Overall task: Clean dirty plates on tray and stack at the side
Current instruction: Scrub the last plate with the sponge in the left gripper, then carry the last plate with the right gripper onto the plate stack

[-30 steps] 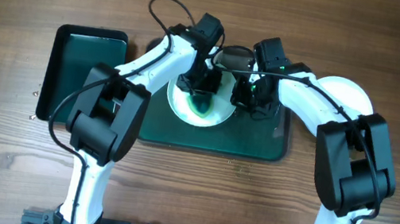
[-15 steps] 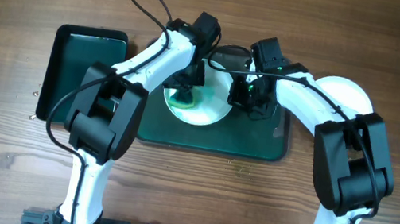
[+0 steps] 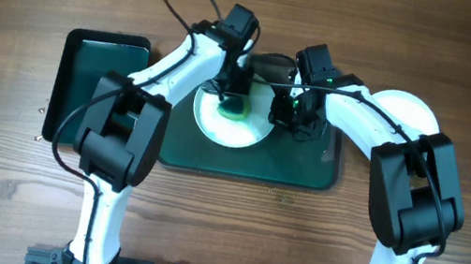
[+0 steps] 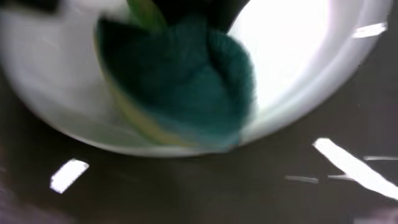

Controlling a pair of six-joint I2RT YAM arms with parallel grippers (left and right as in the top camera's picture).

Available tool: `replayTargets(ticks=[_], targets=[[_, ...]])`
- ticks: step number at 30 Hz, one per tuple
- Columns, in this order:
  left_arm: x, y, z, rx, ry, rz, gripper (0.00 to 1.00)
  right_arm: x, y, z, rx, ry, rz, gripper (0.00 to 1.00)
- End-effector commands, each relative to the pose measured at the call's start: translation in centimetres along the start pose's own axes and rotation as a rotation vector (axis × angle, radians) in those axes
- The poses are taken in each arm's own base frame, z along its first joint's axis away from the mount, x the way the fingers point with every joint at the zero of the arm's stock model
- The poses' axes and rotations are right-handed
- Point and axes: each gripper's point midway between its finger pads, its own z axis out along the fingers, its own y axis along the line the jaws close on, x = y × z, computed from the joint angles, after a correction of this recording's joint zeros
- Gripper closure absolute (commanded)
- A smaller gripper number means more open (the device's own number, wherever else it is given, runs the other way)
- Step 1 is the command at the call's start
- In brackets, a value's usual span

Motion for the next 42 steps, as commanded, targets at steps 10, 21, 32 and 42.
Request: replayTargets(ticks=[10,21,32,42], targets=[[6.4,-0.9,-1.0,0.186,0.333,-0.121,0.96,0.6,-0.7,1.0,0.019,0.029,0.0,0.96],[1.2,-1.5,0.3,0.168,0.085,0.075,0.96,0.6,-0.7,1.0,0.02,0.03,0.0,0.96],[2.3,7.9,-4.7,-0.363,0.021,-0.204,0.96,0.6,-0.7,1.0,0.02,0.029,-0.002,0.96],[0.7,11.5,-16.0,-0.137,-0.143,-0.382,0.96,-2.3,-0.1,-5.6,0.185,-0.217,-0.197,0.96]])
